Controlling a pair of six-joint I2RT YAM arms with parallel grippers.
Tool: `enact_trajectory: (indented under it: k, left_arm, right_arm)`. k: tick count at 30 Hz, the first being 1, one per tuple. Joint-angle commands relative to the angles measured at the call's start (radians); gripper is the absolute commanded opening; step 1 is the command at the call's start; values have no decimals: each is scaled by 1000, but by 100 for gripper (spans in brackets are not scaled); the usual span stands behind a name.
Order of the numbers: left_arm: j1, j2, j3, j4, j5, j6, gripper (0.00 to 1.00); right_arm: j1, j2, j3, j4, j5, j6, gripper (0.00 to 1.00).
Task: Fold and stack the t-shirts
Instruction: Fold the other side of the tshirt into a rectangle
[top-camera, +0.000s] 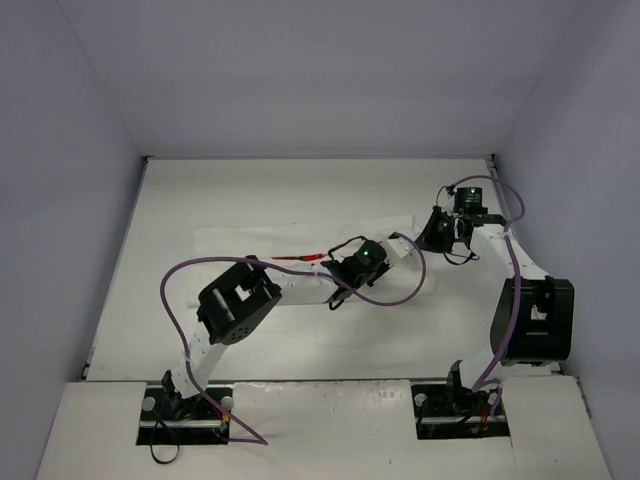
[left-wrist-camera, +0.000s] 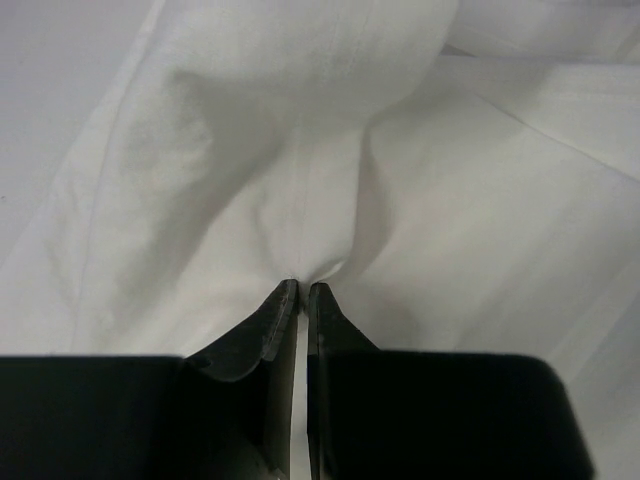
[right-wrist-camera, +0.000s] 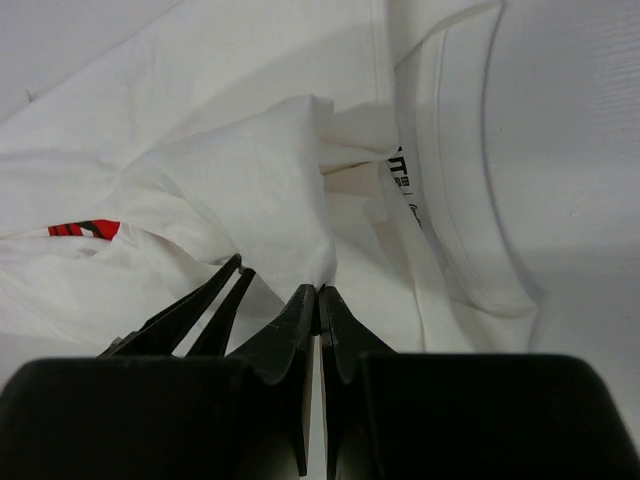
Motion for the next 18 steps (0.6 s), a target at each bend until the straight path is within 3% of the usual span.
enact_trajectory:
  k: [1,18]
  left_arm:
    - [22,-145,-9,29,-17,18,0]
    - [52,-309,-112,-27,74,10,0]
  right_arm:
    - [-4,-52,-7,20,18,-10,0]
    - [0,-153,-123,19,105,-12,0]
